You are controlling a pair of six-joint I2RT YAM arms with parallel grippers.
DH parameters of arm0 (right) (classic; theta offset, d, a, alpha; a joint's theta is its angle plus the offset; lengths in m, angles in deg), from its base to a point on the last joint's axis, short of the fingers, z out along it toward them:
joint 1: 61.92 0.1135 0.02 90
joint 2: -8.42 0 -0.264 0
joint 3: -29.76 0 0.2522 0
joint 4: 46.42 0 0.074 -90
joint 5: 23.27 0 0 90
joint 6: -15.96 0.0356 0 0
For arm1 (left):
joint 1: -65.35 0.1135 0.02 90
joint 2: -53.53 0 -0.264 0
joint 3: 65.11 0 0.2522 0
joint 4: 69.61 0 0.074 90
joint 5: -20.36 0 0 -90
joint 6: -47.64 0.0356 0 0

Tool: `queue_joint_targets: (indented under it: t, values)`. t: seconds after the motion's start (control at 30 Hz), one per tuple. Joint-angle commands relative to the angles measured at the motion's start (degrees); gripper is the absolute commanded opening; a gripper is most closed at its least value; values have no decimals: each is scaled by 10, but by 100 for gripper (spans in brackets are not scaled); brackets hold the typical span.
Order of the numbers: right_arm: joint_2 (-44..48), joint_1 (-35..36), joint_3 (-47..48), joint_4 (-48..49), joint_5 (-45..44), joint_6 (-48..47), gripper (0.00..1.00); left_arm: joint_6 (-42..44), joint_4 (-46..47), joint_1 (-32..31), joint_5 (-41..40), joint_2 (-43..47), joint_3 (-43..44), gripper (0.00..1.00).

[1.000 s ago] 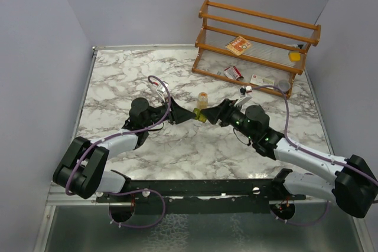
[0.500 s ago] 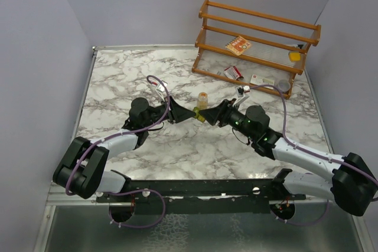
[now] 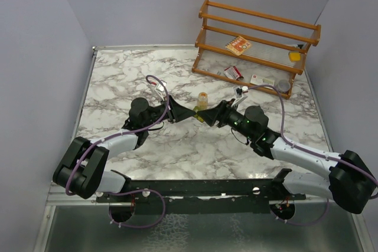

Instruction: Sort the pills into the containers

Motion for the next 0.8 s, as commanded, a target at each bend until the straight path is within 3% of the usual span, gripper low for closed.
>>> queue_joint_targets:
  t: [0.0,0.17,0.37,0.4,0.47,0.5,0.77]
  values:
    - [10,3,-11,20,4,-13,62,-11,33,3,-14,17,9,0]
    - [21,3,-16,13,-7,-9,62,-27,57,4,-16,15,5,0]
    - [42,3,-47,71,-2,7,63,-31,66,5,-18,9,1,0]
    - [48,3,-51,77,-6,6,65,-31,67,5,-18,8,-1,0]
    - [62,3,-56,78,-25,5,87,-33,71,6,-17,5,-5,0]
    - [69,3,-58,76,-37,1,91,-34,73,6,-16,4,-7,0]
    - [105,3,-79,84,-105,21,96,-37,78,7,-14,9,-12,0]
